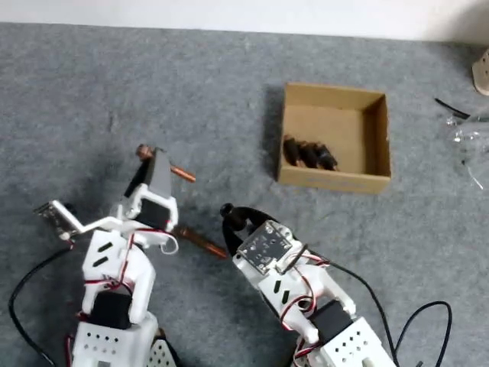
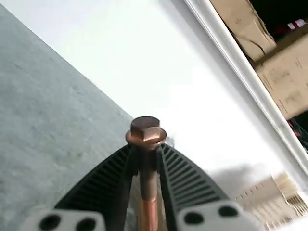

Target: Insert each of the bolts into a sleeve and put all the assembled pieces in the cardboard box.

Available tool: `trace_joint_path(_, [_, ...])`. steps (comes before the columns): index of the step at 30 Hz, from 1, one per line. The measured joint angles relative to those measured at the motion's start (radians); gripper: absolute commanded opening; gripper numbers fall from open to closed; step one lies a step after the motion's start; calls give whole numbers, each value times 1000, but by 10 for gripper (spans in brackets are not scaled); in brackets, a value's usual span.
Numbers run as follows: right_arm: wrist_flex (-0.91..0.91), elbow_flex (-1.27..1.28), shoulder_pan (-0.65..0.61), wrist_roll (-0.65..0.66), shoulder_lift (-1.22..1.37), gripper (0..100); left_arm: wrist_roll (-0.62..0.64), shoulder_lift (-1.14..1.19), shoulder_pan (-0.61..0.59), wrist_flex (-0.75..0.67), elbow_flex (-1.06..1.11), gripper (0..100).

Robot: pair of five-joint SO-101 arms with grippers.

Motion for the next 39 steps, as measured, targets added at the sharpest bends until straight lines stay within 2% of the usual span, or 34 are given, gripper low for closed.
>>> trace_joint_path(4, [0, 0, 0, 0, 0, 5, -28, 0, 127, 64, 0, 4])
trace_joint_path(8, [0, 0, 0, 0, 0, 5, -100, 0, 180, 66, 3, 4])
trace_joint_path(21, [0, 0, 0, 0, 0, 5, -110, 0, 172, 69, -2, 4])
trace_joint_path(23, [0, 0, 0, 37, 0, 5, -91, 0, 155, 74, -2, 4])
trace_joint_path(28, [0, 0, 0, 98, 0, 5, -46, 0, 176, 160, -8, 4])
trace_joint_path(39, [0, 0, -2, 106, 0, 5, -46, 0, 186, 255, -109, 4])
